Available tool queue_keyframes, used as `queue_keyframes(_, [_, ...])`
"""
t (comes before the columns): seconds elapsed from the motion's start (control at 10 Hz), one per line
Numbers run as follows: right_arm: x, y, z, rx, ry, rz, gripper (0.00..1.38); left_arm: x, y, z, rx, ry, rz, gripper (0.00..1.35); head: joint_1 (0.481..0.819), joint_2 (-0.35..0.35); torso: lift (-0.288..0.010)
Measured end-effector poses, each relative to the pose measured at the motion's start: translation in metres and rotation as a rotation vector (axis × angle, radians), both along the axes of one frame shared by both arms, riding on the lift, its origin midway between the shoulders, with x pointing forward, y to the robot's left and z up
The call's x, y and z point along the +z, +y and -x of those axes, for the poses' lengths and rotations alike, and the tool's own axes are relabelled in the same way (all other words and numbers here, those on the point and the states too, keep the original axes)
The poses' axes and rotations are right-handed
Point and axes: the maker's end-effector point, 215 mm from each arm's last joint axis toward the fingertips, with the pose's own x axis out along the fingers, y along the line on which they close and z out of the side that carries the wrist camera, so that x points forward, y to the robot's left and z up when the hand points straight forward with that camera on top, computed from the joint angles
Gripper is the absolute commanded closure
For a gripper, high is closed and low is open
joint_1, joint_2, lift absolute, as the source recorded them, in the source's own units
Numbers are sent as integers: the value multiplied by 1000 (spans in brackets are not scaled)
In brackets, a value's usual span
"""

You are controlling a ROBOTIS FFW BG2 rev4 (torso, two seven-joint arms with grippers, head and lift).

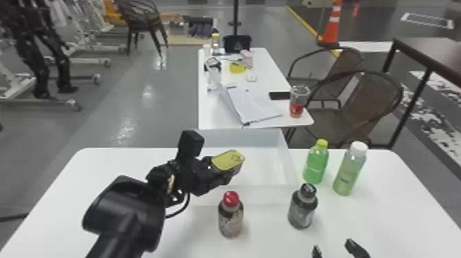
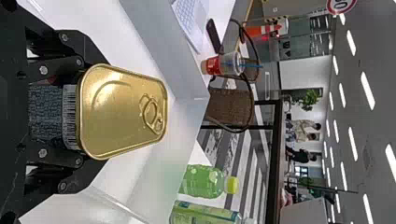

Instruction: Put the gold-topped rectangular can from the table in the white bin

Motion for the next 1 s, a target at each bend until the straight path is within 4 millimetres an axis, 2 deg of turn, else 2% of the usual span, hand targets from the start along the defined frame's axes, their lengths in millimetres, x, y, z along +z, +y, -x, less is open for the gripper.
queue_keyframes(0.1, [0, 0, 0, 0, 0, -1, 443, 1, 5, -3, 12, -4, -4, 36, 549, 0, -100])
queue_keyframes(0.3, [0, 0, 0, -1, 1, -3, 443, 3, 9, -5, 16, -12, -4, 182, 549, 0, -100])
queue_keyframes(0.5, [0, 0, 0, -1, 1, -4, 443, 10, 12, -3, 19, -35, 10, 193, 549, 0, -100])
queue_keyframes(0.6, [0, 0, 0, 0, 0, -4, 443, 19, 21, -1, 41, -56, 31, 194, 549, 0, -100])
queue_keyframes(0.7, [0, 0, 1, 0, 0, -3, 443, 29, 39, 4, 92, -83, 63, 194, 549, 0, -100])
queue_keyframes(0.8, [1, 0, 1, 0, -1, -2, 443, 34, 67, 15, 171, -107, 98, 194, 549, 0, -100])
queue_keyframes(1.0, [2, 0, 2, 0, -2, -1, 441, 29, 118, 47, 323, -121, 152, 194, 549, 0, -100])
